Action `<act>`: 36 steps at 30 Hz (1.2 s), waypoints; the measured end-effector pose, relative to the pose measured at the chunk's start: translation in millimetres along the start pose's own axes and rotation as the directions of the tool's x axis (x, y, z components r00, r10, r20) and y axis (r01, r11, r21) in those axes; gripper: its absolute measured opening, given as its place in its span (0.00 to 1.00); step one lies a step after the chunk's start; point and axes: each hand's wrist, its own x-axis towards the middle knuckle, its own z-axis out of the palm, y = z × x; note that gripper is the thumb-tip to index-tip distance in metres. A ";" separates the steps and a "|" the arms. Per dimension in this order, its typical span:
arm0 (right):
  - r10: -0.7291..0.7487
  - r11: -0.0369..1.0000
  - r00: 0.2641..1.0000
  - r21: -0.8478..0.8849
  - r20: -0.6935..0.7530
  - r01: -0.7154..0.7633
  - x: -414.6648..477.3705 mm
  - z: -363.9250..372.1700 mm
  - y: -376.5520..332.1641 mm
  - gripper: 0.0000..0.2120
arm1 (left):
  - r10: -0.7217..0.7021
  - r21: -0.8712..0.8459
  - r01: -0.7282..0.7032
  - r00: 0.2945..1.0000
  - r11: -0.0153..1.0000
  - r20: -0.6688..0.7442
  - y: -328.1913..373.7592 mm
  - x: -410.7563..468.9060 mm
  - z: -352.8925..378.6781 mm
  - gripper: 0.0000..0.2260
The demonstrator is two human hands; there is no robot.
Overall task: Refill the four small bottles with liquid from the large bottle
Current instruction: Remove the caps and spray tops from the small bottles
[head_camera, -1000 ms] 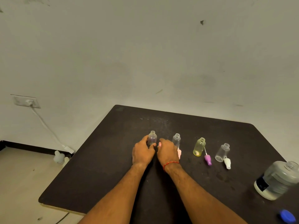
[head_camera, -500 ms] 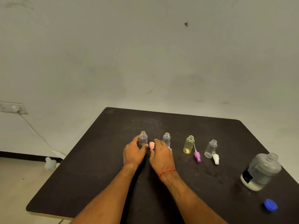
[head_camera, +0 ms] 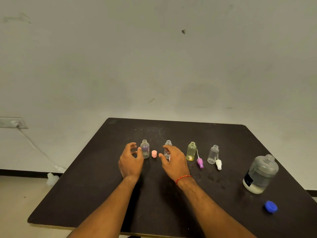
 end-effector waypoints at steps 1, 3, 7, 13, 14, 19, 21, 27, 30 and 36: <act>-0.007 1.000 1.000 0.003 -0.008 0.007 -0.9 -3.0 0.0 0.17 | 0.019 -0.001 -0.019 1.000 1.000 -0.005 3.7 -0.6 -1.8 0.10; -0.009 1.000 1.000 0.015 -0.016 0.009 -2.5 -9.4 0.1 0.17 | 0.061 -0.006 -0.061 0.998 0.998 -0.013 11.7 -1.5 -4.7 0.08; -0.021 1.000 1.000 0.012 -0.007 0.021 -6.9 -22.3 1.4 0.18 | 0.132 -0.024 -0.132 0.991 0.991 -0.013 27.1 -5.8 -9.3 0.07; -0.013 1.000 1.000 -0.007 -0.028 0.013 -17.1 -40.9 7.8 0.17 | 0.195 -0.060 -0.195 0.981 0.979 -0.005 47.1 -25.6 -11.2 0.04; -0.015 1.000 0.999 -0.012 -0.039 0.015 -19.6 -44.6 9.3 0.16 | 0.193 -0.068 -0.193 0.981 0.979 0.000 49.1 -29.8 -10.5 0.03; -0.009 1.000 0.996 -0.014 -0.087 0.007 -32.5 -65.1 18.8 0.16 | 0.247 -0.083 -0.241 0.967 0.967 0.063 60.7 -53.3 -4.5 0.03; 0.003 1.000 0.995 -0.013 -0.098 -0.004 -37.6 -73.9 23.2 0.16 | 0.253 -0.105 -0.243 0.961 0.964 0.107 64.9 -62.0 0.3 0.03; 0.069 0.995 0.984 0.079 -0.164 -0.057 -55.9 -107.7 39.1 0.16 | 0.279 -0.173 -0.244 0.935 0.954 0.219 75.6 -87.4 26.0 0.05; 0.117 0.987 0.963 0.139 -0.244 -0.085 -67.4 -128.9 48.8 0.14 | 0.263 -0.224 -0.207 0.929 0.952 0.261 83.4 -102.9 43.2 0.04; 0.198 0.971 0.857 0.214 -0.475 -0.106 -92.9 -177.8 72.5 0.10 | 0.192 -0.264 -0.083 0.885 0.961 0.423 99.7 -128.5 89.1 0.03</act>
